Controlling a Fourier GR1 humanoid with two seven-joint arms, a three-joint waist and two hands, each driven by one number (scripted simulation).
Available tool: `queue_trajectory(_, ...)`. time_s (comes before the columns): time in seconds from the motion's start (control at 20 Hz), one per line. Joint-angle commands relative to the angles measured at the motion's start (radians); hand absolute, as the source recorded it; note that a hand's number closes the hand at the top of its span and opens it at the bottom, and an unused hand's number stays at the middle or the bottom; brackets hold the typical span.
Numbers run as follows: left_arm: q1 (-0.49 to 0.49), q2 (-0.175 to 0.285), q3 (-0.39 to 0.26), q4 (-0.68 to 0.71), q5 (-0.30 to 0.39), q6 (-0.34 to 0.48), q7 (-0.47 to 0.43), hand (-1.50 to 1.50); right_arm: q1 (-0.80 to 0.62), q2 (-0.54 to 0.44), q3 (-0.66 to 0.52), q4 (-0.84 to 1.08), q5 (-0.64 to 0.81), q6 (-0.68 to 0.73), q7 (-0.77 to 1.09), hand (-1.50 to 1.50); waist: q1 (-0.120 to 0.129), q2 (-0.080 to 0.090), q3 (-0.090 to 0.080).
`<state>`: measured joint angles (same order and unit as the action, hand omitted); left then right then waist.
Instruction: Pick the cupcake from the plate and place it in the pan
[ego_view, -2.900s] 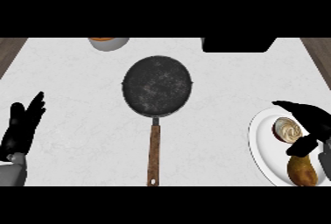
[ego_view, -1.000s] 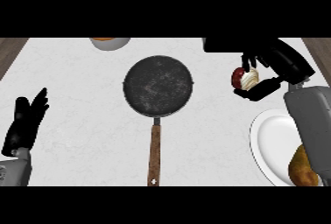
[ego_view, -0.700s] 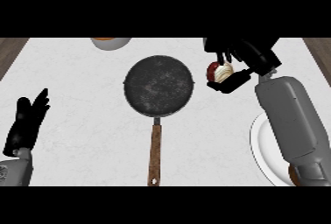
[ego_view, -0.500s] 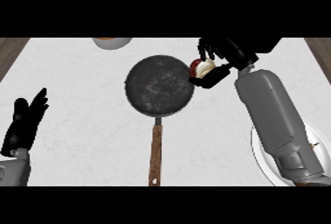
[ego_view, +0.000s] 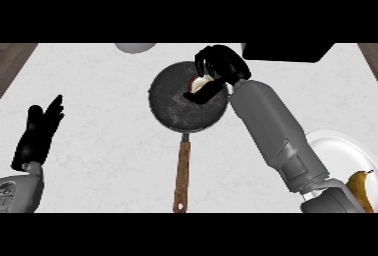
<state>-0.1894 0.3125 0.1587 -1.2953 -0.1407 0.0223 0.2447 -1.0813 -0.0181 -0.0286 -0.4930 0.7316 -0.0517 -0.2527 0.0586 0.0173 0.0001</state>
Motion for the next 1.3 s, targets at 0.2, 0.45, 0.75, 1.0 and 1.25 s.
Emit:
queue_trajectory(0.2, -0.066, -0.004, -0.013, 0.036, -0.004, -0.016, -0.01, 0.0, -0.049, 0.018, 0.075, 0.236, -0.097, -0.101, -0.074, 1.5, 0.047, 0.013, 0.0)
queue_trajectory(0.45, -0.057, -0.026, -0.041, 0.03, -0.009, -0.03, -0.021, 0.0, -0.007, 0.018, 0.035, 0.284, -0.227, -0.073, -0.12, 1.5, 0.097, 0.023, 0.001)
queue_trajectory(0.75, -0.079, -0.04, -0.069, 0.028, -0.026, -0.032, -0.009, 0.0, -0.044, 0.018, 0.052, 0.338, -0.284, -0.03, -0.116, -1.5, 0.124, 0.028, 0.002)
queue_trajectory(1.0, -0.139, -0.043, -0.071, 0.059, -0.047, -0.011, -0.011, 0.0, -0.015, 0.018, 0.05, 0.33, -0.352, -0.054, -0.199, -1.5, 0.132, 0.034, 0.003)
queue_trajectory(1.25, -0.116, -0.057, -0.085, 0.053, -0.052, -0.01, -0.008, 0.0, -0.047, 0.018, -0.016, 0.311, -0.466, -0.075, -0.233, -1.5, 0.124, 0.027, 0.003)
